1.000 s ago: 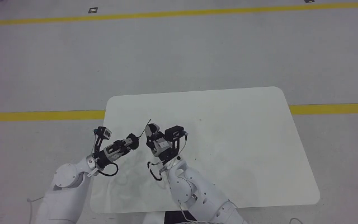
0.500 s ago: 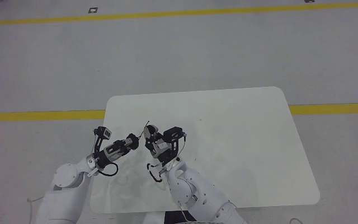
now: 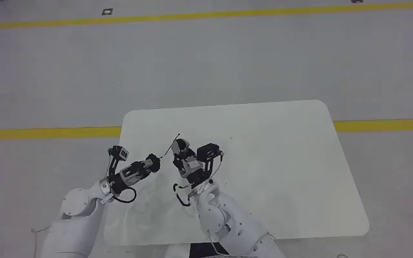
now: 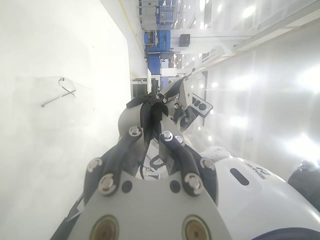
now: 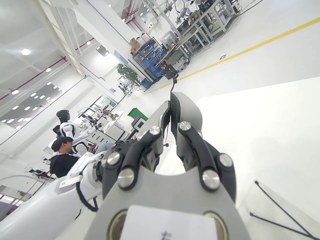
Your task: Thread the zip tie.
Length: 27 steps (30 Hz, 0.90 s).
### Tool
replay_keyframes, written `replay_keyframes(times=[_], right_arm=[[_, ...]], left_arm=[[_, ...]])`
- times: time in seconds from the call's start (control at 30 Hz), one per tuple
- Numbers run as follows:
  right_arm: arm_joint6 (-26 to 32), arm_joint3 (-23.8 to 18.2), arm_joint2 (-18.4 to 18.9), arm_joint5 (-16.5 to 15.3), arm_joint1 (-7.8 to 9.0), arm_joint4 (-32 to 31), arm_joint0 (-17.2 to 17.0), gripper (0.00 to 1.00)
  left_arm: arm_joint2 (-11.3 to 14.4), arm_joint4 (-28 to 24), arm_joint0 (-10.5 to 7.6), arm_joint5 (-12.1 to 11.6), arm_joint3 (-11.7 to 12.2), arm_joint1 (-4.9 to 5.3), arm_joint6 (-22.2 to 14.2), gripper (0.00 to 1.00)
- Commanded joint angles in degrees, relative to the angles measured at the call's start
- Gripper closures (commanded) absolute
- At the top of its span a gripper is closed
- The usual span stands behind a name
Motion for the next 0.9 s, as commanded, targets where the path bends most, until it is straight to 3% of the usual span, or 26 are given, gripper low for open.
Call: replay_keyframes(times=[0.0,0.87], right_arm=[[-0.15,-0.15,0.25,-0.30,0.03,0.39,0.04,1.00],[0.17,-0.25,0.32,-1.22,-0.03,1.78,0.28,1.00]], left_arm=[[0.00,0.00,0.00,0.00,0.00,0.00,0.00,1.00],[0.00,0.00,0.00,0.00,0.00,0.00,0.00,1.00]])
